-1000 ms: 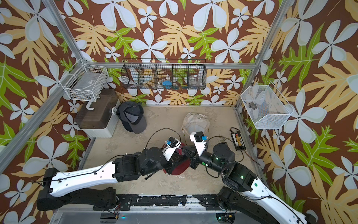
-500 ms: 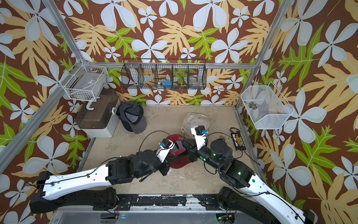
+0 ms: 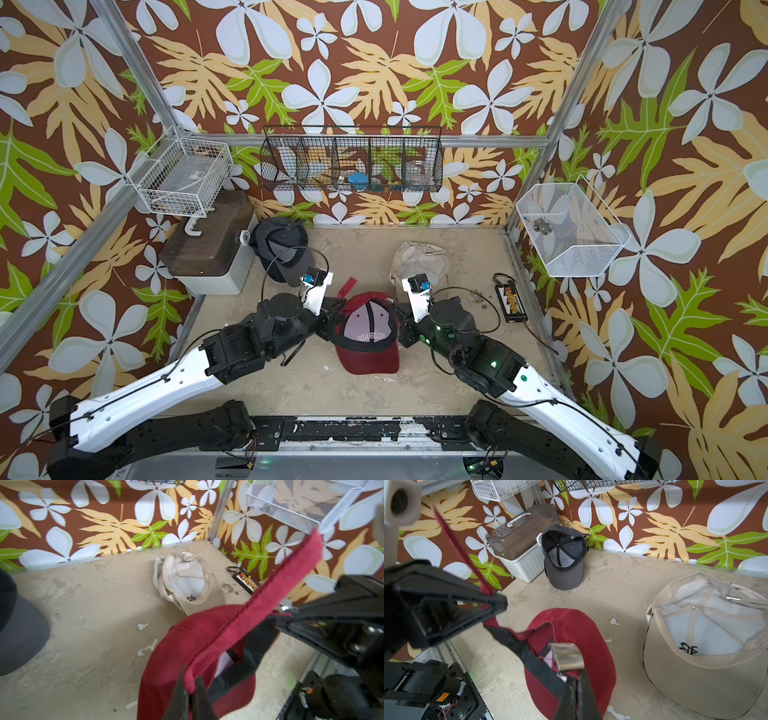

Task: Open the adjustable buckle of the baseball cap
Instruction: Pull the adjustable strap on the baseball cap, then place the baseball cap on the baseball cap.

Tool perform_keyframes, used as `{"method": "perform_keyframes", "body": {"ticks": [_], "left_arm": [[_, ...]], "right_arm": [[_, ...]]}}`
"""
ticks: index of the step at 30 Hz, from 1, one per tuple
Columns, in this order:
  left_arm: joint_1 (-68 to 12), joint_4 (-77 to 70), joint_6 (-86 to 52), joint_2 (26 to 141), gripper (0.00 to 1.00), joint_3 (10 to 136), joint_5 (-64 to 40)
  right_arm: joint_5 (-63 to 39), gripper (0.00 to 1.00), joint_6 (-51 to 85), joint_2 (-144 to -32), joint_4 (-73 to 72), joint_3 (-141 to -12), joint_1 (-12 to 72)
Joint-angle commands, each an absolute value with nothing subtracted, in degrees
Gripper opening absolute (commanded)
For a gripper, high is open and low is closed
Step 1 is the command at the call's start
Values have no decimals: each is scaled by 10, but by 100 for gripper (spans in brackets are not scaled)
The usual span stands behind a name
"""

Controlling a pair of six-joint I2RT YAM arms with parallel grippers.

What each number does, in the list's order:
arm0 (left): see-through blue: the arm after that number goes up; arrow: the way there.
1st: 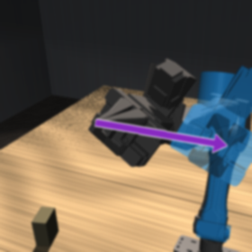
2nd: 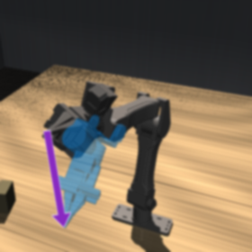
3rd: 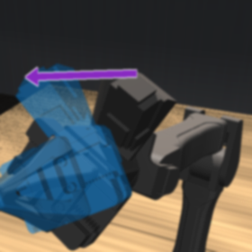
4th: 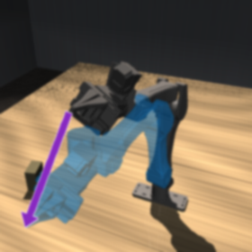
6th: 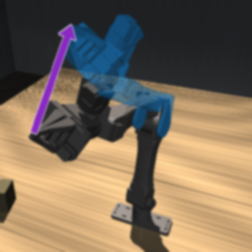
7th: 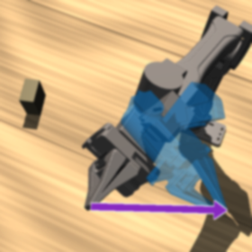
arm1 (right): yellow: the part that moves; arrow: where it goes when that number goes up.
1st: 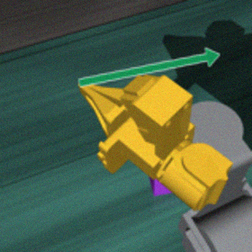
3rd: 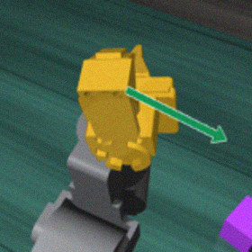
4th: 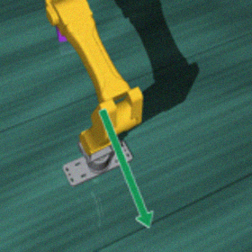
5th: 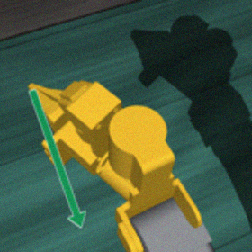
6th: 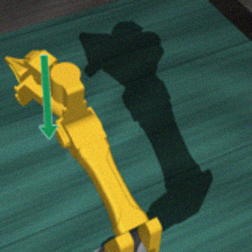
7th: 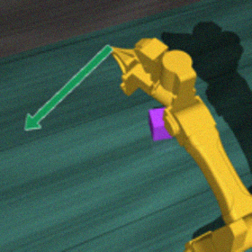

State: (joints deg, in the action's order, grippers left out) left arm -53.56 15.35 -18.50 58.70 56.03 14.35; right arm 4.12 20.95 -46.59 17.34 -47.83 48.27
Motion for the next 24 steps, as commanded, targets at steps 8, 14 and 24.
{"method": "perform_keyframes", "body": {"ticks": [8, 14, 24], "left_arm": [[-425, 119, -134, 692, 4, 604, 82], [-356, 115, -108, 764, 3, 672, 65], [-252, 163, -48, 898, 3, 852, 53]], "right_arm": [[15, 15, 202, -517, 127, -431, 436], [23, 31, 203, -502, 127, -414, 421], [37, 37, 203, -453, 152, -414, 417]]}}
